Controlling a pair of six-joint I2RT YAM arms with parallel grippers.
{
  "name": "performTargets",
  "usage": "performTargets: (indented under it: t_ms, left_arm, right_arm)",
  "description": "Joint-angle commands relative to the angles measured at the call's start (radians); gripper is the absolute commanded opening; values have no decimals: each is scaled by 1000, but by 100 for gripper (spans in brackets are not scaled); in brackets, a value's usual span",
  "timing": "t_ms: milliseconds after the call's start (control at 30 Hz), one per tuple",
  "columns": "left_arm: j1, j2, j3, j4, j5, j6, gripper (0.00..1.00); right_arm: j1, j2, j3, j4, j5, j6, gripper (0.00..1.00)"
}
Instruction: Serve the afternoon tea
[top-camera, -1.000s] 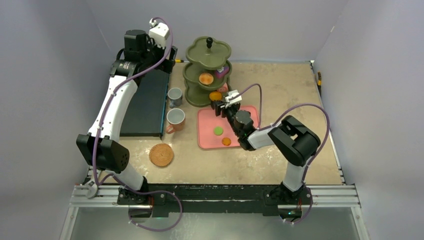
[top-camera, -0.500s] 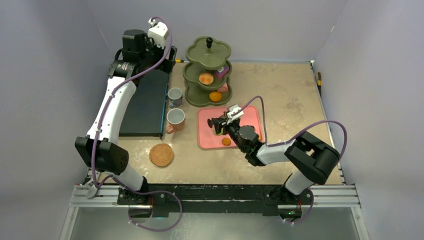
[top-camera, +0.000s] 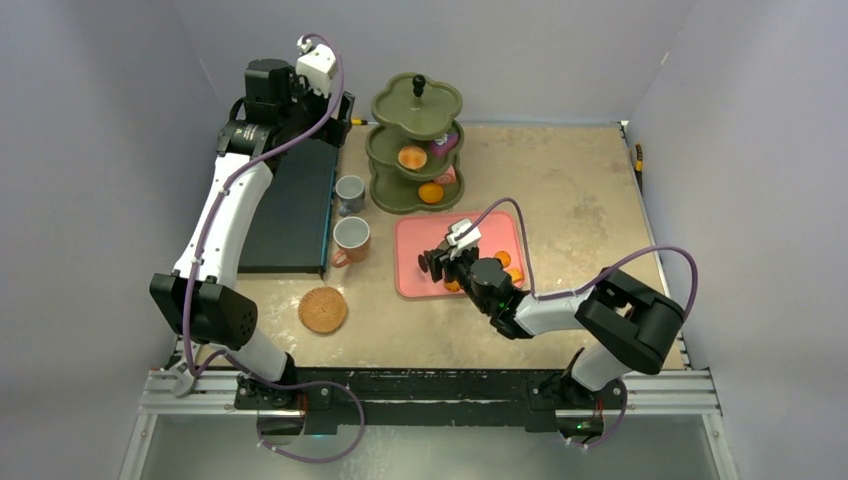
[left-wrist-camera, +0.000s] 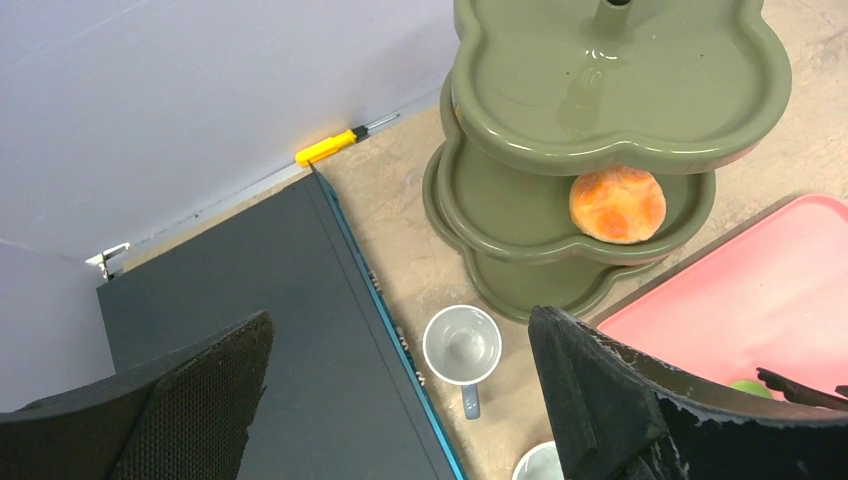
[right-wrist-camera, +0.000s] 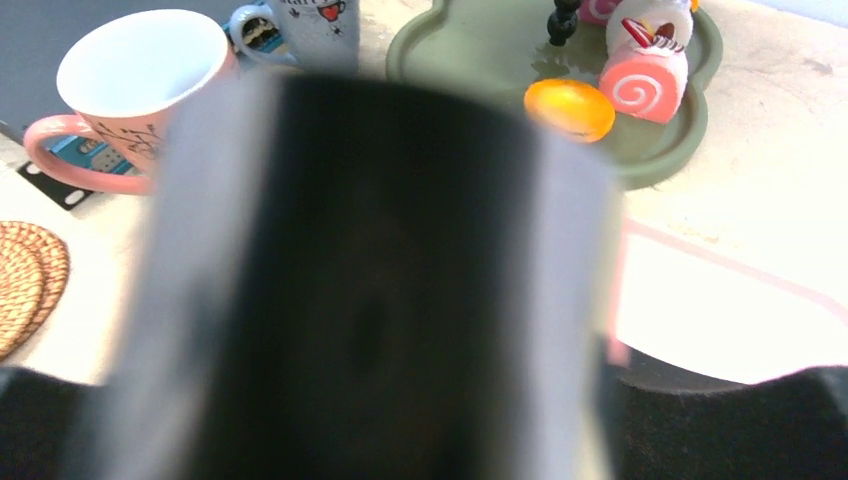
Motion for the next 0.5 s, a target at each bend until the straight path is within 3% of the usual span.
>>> performTargets:
  t_ms: [0, 300, 467]
  left_arm:
    - [7, -21, 19, 22, 19, -9, 99]
    - [7, -14, 27, 19, 19, -5, 99]
    - [7, -16, 25, 19, 11, -3, 99]
  right_arm:
    - [3, 28, 20, 42, 56, -5, 63]
    - [3, 44, 16, 63, 57, -12, 59]
    - [4, 39, 59, 102, 27, -23, 43]
